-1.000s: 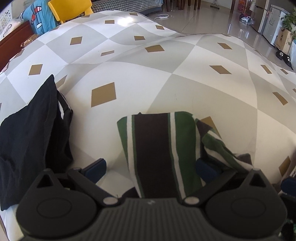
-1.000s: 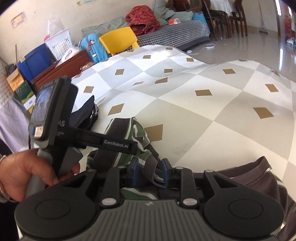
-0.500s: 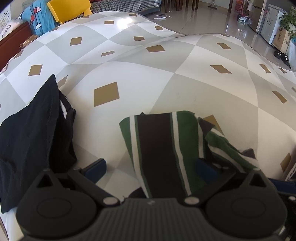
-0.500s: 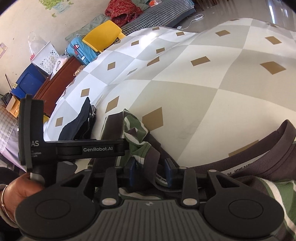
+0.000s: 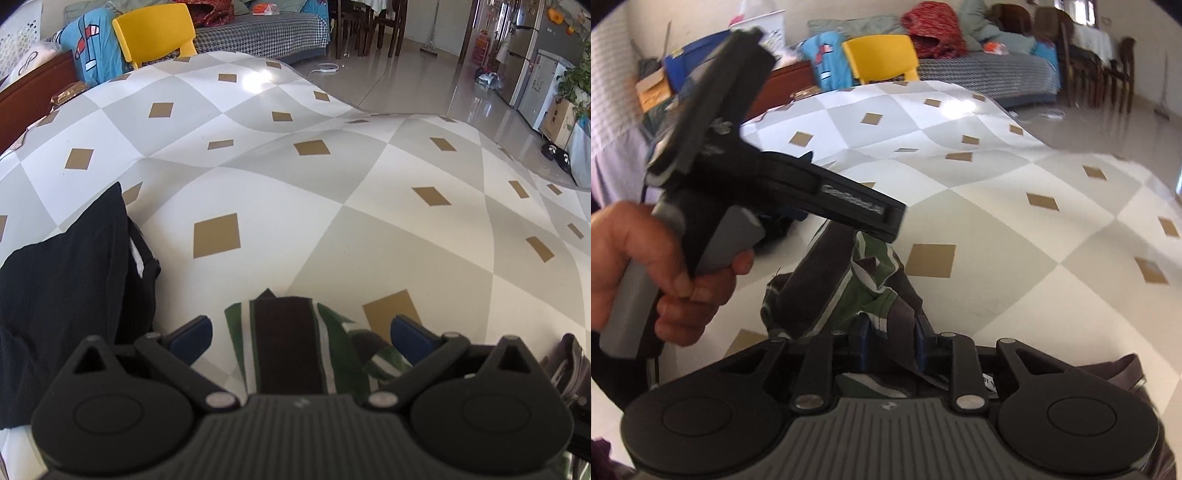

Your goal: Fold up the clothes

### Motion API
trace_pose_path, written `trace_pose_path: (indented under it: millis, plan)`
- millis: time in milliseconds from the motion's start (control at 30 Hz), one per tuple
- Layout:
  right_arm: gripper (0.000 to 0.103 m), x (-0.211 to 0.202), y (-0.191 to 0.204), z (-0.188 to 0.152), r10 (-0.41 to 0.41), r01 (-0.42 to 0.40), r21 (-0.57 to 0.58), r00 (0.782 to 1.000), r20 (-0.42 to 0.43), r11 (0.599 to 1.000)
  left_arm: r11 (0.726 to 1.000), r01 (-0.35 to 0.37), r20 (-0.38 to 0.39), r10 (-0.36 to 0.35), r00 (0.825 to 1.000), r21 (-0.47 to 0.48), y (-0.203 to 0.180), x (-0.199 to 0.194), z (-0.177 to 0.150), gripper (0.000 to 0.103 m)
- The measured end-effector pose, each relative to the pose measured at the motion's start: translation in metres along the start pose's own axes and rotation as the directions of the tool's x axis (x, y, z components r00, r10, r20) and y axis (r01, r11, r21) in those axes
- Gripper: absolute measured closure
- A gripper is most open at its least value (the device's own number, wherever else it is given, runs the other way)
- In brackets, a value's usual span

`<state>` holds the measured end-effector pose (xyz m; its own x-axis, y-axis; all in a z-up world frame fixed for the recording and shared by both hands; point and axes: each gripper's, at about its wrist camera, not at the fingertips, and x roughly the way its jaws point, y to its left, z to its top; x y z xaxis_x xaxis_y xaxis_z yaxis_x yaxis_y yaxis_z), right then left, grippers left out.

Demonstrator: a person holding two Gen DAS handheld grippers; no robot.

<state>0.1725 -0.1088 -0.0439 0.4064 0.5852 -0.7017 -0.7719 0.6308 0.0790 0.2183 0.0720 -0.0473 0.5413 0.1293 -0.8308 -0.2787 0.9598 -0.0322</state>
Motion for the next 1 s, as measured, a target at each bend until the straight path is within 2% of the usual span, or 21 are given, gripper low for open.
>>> trace_pose_path:
  millis: [67, 200, 333, 500, 600, 733, 800, 933, 1000]
  plan:
    - [0.076, 0.0, 0.006, -0.003, 0.017, -0.018, -0.041, 1.0, -0.018, 0.999, 1.0, -0.018, -0.04, 0.018, 0.999, 0.002, 0.002, 0.008, -0.004, 0.0]
    - [0.068, 0.0, 0.0, -0.004, 0.11, -0.109, 0.03, 0.993, -0.047, 0.994, 0.999, -0.036, -0.113, 0.033, 0.993, -0.021, 0.009, 0.021, -0.012, 0.0]
    - [0.064, 0.001, -0.01, -0.005, 0.192, -0.183, 0.127, 0.979, -0.064, 0.975, 0.999, -0.047, -0.107, 0.048, 0.993, 0.009, 0.008, 0.02, -0.017, 0.0]
    - [0.064, 0.002, -0.031, -0.003, 0.23, -0.208, 0.308, 0.973, -0.034, 0.928, 0.999, -0.042, -0.102, 0.043, 0.994, 0.015, 0.008, 0.018, -0.019, 0.0]
    - [0.064, 0.004, -0.043, -0.004, 0.252, -0.228, 0.405, 0.968, -0.008, 0.885, 0.999, -0.038, -0.096, 0.04, 0.995, 0.022, 0.009, 0.017, -0.02, 0.0]
    - [0.064, 0.013, -0.052, -0.007, 0.238, -0.194, 0.49, 0.971, -0.028, 0.85, 0.999, -0.036, -0.093, 0.038, 0.995, 0.026, 0.009, 0.017, -0.021, 0.0]
    - [0.064, 0.014, -0.05, -0.007, 0.229, -0.183, 0.483, 0.973, -0.036, 0.856, 0.999, -0.035, -0.092, 0.038, 0.995, 0.027, 0.01, 0.017, -0.022, 0.0]
    - [0.082, 0.016, -0.039, -0.006, 0.221, -0.179, 0.416, 0.974, -0.053, 0.891, 0.999, -0.037, -0.096, 0.039, 0.995, 0.026, 0.01, 0.017, -0.022, 0.0]
    - [0.086, 0.015, -0.033, -0.006, 0.21, -0.174, 0.372, 0.976, -0.057, 0.912, 0.999, -0.037, -0.1, 0.039, 0.994, 0.026, 0.011, 0.016, -0.022, 0.0]
